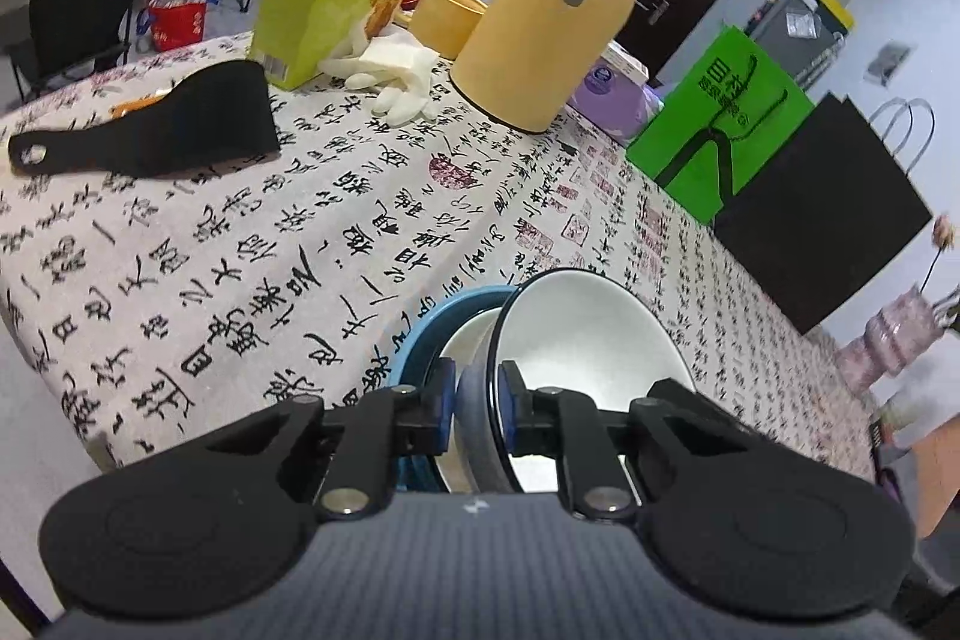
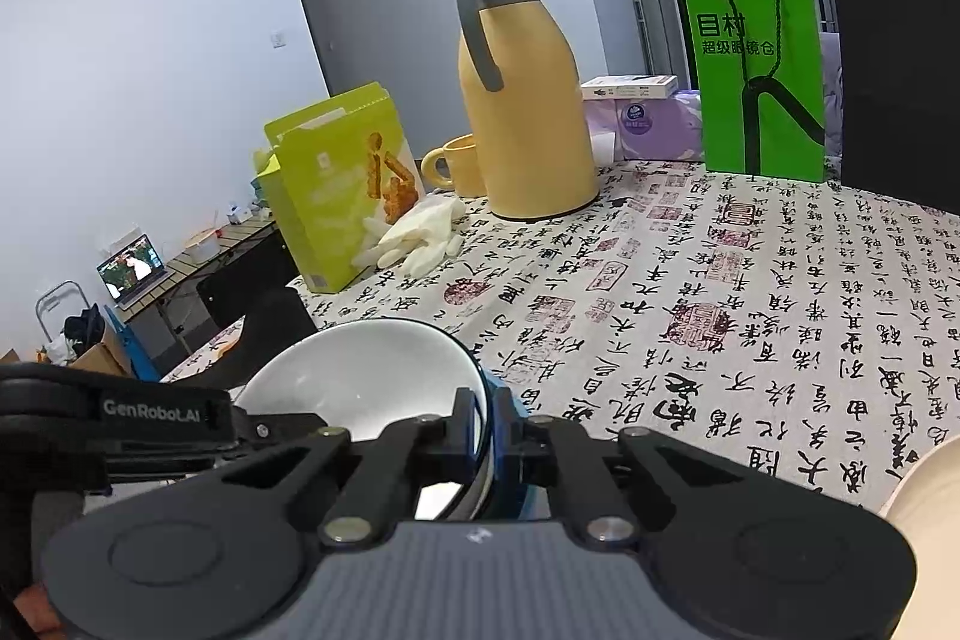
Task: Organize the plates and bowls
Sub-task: 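Lower the white bowl into the blue bowl stack with both tools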
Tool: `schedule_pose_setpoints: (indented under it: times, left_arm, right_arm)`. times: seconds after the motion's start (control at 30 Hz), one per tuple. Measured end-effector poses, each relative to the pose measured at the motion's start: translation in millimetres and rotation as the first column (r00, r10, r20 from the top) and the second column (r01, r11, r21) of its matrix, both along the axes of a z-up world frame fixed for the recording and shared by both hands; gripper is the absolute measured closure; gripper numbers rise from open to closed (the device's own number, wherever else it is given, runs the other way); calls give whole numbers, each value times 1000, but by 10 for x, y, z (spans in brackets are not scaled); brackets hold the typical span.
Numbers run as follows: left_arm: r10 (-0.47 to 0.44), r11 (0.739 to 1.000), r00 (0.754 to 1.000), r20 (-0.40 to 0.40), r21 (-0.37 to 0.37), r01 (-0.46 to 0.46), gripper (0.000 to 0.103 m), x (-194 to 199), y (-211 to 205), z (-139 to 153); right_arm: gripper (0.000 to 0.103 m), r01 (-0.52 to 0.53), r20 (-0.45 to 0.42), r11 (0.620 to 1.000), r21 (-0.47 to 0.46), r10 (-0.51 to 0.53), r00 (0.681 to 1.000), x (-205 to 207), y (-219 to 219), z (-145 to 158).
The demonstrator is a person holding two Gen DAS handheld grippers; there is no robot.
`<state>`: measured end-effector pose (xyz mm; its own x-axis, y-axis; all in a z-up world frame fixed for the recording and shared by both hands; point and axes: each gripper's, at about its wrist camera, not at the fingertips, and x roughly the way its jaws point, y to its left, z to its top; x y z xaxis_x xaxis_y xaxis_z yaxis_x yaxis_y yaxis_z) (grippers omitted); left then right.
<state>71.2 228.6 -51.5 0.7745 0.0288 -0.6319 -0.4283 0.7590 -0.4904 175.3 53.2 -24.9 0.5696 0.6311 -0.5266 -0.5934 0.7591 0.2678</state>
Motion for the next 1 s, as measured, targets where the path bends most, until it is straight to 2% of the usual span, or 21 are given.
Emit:
schedule_pose_setpoints:
  times: [0.2, 0.33, 0.47, 0.57, 0.63, 0.67, 1.0]
  left_arm:
    - [43, 995, 998, 51, -95, -38, 85, -73, 86, -55]
    - [87, 990, 993, 78, -118, -78, 85, -130, 67, -73]
    - [109, 993, 990, 84, -56, -105, 85, -145, -33, -39]
    - [122, 991, 990, 75, 52, -126, 87, -133, -169, 39]
    - [140, 979, 987, 74, 139, -149, 91, -130, -257, 91]
    - [140, 976, 987, 74, 159, -150, 91, -127, -274, 99]
    - [132, 976, 989, 64, 168, -141, 93, -112, -244, 83]
  right_arm:
    - [98, 5, -7, 1000, 8, -5, 1000, 0, -3, -13]
    - [98, 9, -11, 1000, 13, -9, 1000, -9, 3, -13]
    - [97, 14, -19, 1000, 16, -14, 1000, 1, 5, -21]
    - [98, 23, -19, 1000, 9, -23, 1000, -7, 15, -29]
    - [96, 25, -17, 1000, 6, -25, 1000, -14, 21, -30]
    - [96, 28, -11, 1000, 6, -28, 1000, -21, 23, -30]
    - [96, 18, 7, 1000, -26, -18, 1000, -29, 83, -17]
